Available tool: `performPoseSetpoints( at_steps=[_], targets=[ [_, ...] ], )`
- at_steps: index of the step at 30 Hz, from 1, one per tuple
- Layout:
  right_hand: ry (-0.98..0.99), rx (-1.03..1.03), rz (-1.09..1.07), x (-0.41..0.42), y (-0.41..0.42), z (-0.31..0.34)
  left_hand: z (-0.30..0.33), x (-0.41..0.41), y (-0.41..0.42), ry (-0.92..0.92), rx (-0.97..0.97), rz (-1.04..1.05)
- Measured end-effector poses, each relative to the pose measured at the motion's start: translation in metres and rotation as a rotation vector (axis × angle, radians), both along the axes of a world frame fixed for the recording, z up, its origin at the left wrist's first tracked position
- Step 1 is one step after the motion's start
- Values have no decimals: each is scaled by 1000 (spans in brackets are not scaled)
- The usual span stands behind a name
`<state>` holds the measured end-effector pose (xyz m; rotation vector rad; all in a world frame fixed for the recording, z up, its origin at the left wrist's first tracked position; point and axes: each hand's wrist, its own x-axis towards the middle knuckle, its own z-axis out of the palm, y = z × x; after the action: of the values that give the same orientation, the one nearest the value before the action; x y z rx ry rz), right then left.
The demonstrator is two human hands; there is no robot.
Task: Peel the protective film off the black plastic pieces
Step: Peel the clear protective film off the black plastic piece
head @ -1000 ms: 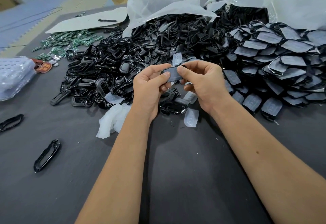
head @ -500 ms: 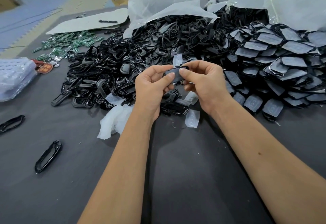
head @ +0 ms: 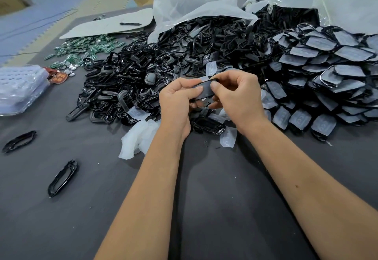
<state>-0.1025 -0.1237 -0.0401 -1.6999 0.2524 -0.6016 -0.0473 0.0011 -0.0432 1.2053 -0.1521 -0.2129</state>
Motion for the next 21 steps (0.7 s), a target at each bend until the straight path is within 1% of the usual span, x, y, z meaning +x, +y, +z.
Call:
performPoseSetpoints(
  at_steps=[2, 6, 8, 10, 12, 13, 15, 17, 19, 21],
  targets=[
    [6, 31, 11, 0, 0, 0, -2, 0, 1, -44, 9, -36],
    [47, 111, -9, -1, -6, 4, -4, 1, -1, -184, 117, -49],
    [56, 80, -23, 0, -8, 5, -3, 1, 0, -193, 139, -54],
    [28, -140, -62, -2, -8, 5, -3, 2, 2, -159, 126, -56],
    [-43, -413, -108, -5, -6, 6, -2, 4, 4, -98, 87, -59],
    [-86, -510, -112, -7, -4, 6, -2, 4, 5, -62, 62, -57],
    [-159, -605, -69, -7, -2, 6, -1, 5, 5, 6, 6, -57],
    [-198, -630, 7, -5, -4, 5, 2, 6, 6, 88, -58, -54],
    [-179, -677, 103, -4, -6, 3, 6, 8, 8, 180, -162, -50],
    [-170, -765, 144, -2, -7, 2, 8, 8, 12, 239, -259, -75]
  ],
)
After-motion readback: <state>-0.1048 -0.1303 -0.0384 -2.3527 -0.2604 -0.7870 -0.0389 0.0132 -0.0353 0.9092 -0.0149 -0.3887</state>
